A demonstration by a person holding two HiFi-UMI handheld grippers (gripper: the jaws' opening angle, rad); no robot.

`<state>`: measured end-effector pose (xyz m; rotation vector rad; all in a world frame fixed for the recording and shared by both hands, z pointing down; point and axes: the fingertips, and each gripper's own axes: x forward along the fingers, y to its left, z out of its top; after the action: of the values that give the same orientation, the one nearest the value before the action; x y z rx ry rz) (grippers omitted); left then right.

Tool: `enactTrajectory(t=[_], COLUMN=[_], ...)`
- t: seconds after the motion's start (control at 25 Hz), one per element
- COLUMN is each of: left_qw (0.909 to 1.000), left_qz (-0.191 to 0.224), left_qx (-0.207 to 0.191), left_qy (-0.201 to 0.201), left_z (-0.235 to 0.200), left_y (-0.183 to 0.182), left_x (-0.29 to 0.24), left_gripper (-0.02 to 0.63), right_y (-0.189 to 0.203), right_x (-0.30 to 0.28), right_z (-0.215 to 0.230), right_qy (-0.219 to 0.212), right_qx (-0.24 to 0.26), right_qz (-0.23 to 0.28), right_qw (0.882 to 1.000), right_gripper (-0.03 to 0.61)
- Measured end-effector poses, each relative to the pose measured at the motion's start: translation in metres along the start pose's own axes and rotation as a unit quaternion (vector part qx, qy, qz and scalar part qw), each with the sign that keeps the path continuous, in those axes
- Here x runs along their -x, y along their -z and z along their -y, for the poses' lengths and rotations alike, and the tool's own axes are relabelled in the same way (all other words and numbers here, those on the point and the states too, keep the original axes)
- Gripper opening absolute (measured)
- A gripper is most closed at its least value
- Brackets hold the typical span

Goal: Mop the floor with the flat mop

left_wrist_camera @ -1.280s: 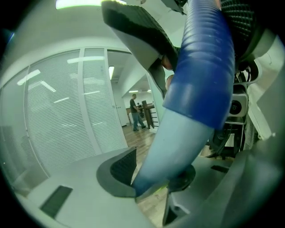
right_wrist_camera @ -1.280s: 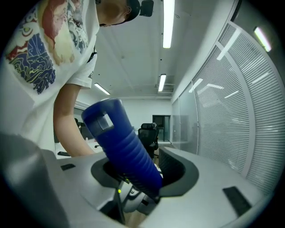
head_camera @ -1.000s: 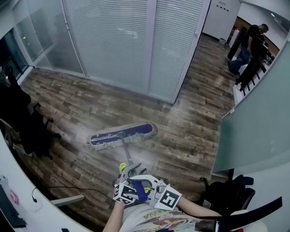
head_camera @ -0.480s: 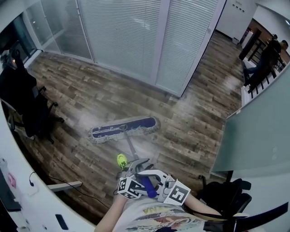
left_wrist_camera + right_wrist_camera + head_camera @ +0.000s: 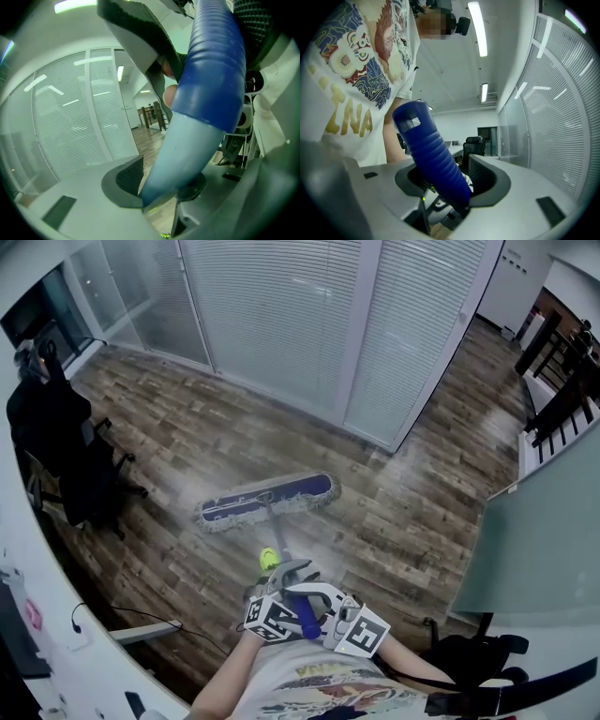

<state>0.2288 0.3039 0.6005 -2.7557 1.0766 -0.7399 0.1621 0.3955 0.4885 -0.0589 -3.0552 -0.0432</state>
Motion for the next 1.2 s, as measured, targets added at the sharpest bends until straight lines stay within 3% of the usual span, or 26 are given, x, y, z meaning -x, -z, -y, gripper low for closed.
enactTrajectory(t=[0.24, 0.68, 0.88, 1.2], left_qw=[1.0, 0.999, 0.9992, 0.9987], left_qz=[0.004, 0.03, 0.028, 0.029], left_qx=[0.001, 0.028, 0.023, 0.026], left_qy=[-0.005, -0.018, -0.018, -0.033], left_z=[-0.105, -0.347, -0.404, -0.496], left_y=[0.028, 0.066, 0.087, 0.101], left_x=[-0.019, -0.029, -0.04, -0.075], left_gripper=[0.104, 0.109, 0.109, 0.111], right_y=[0.005, -0.032, -0.022, -0.021], right_x=[-0.062, -0.216, -0.254, -0.29], right_z=[0.09, 0.283, 0.328, 0.416], right_qy=[-0.001, 0.018, 0.001, -0.016], right_qx=[0.005, 0.026, 0.041, 0.061], right_qz=[-0.017, 0.011, -0.006, 0.006], right_qw=[1.0, 0.999, 0.999, 0.998], right_gripper=[0.215, 0.216, 0.216, 0.218])
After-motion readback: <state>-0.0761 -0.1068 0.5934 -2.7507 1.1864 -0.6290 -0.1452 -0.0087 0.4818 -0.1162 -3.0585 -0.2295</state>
